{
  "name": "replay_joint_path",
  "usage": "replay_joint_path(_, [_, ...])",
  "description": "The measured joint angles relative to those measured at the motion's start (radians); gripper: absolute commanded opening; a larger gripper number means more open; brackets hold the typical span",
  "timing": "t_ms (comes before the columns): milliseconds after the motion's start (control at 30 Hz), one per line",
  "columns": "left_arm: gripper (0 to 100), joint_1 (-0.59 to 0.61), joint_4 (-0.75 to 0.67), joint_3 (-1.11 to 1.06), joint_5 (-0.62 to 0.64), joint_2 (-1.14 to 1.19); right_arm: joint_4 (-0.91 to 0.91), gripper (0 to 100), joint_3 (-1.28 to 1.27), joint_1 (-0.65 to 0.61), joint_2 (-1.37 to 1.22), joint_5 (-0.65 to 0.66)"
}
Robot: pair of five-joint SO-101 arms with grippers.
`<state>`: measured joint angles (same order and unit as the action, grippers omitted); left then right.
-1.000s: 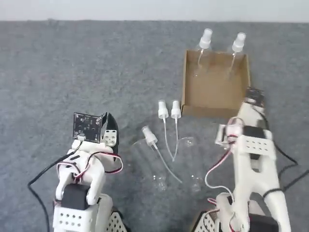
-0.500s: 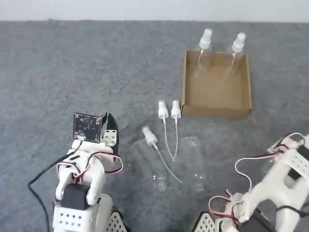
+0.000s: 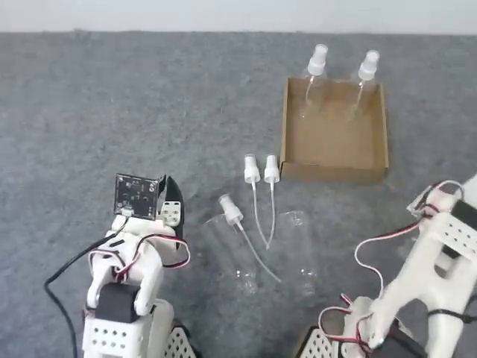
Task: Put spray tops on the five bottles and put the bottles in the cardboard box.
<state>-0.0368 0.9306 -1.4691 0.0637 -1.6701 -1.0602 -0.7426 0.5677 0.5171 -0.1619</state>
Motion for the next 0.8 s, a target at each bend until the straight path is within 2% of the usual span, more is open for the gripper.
replay_joint_path(100, [1, 0.0, 0.0, 0.0, 0.0, 0.0, -0.075, 28.3, 0.083, 0.0, 0.0, 0.173])
replay_joint_path(200, [1, 0.0, 0.0, 0.0, 0.0, 0.0, -0.104, 25.1, 0.146, 0.0, 0.0, 0.442])
replay_joint_path(367, [1, 0.0, 0.0, 0.0, 0.0, 0.0, -0.17, 25.0, 0.157, 0.006, 0.0, 1.0])
replay_joint_path(500, [1, 0.0, 0.0, 0.0, 0.0, 0.0, -0.209, 25.8, 0.107, 0.066, 0.0, 1.464])
replay_joint_path(567, [1, 0.0, 0.0, 0.0, 0.0, 0.0, -0.209, 28.9, 0.087, 0.098, 0.0, 1.651])
replay_joint_path(667, [1, 0.0, 0.0, 0.0, 0.0, 0.0, -0.209, 31.8, 0.051, 0.129, 0.0, 1.824])
replay_joint_path(800, [1, 0.0, 0.0, 0.0, 0.0, 0.0, -0.199, 32.0, 0.018, 0.129, 0.0, 1.866])
